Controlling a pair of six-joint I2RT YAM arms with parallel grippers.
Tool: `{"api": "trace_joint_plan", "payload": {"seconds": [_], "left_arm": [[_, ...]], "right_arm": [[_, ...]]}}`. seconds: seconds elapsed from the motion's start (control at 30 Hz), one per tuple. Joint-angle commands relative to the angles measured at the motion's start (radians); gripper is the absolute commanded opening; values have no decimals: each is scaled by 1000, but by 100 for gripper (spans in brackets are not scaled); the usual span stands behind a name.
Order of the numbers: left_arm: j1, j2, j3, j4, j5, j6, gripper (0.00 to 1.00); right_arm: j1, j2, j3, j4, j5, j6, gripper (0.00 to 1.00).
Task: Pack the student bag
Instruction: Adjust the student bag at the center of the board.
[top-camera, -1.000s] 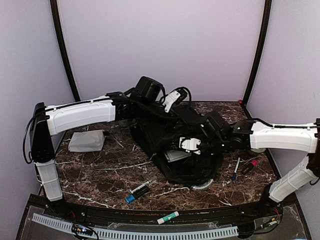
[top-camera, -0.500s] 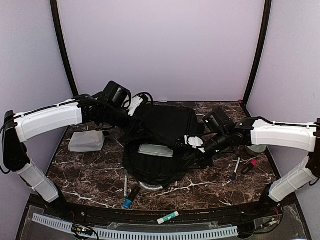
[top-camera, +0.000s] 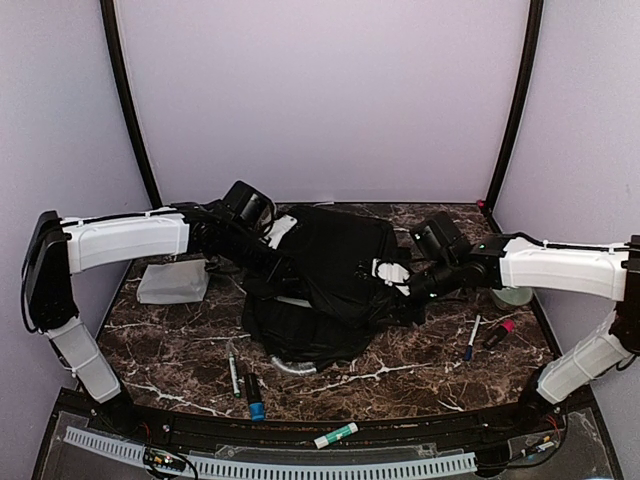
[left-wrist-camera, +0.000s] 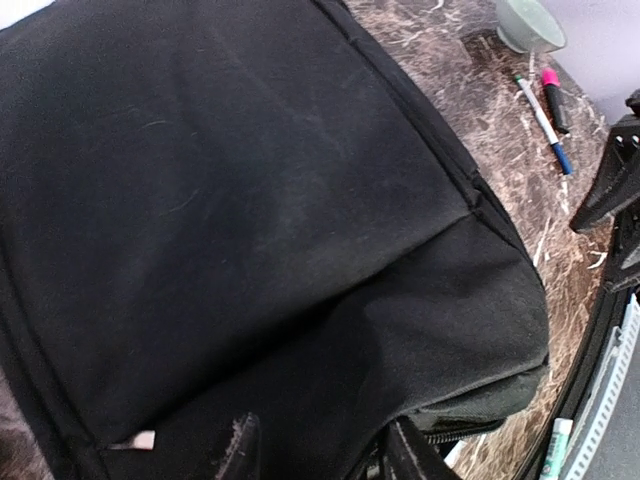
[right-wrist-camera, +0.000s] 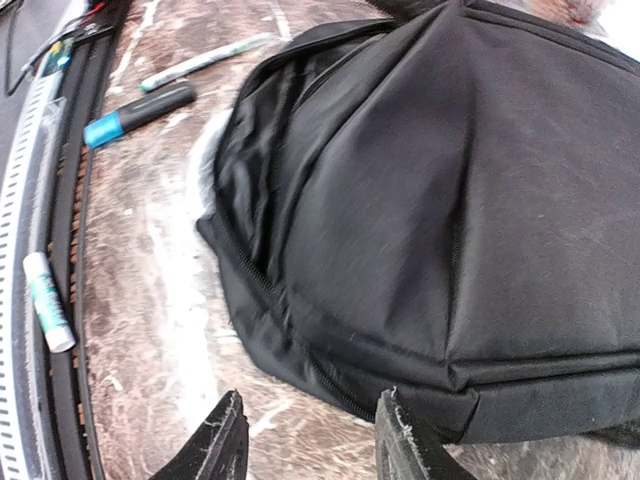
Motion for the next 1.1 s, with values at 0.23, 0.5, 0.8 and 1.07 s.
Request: {"api": "trace_joint_plan", "payload": {"seconds": [0.23, 0.5, 0.8, 1.07], "left_arm": [[-66, 363, 338, 172, 157, 29, 31], [-104, 412, 381, -7, 84, 196, 55], [-150, 401, 276, 53, 72, 233, 74], [-147, 303, 207, 139, -53, 167, 74]], "right_arm": [[-149, -18, 14, 49, 55, 59, 44], [-180, 32, 69, 63, 149, 83, 44], [-180, 263, 118, 75, 161, 134, 41], [-195, 214, 76, 83, 87, 105, 44]]}}
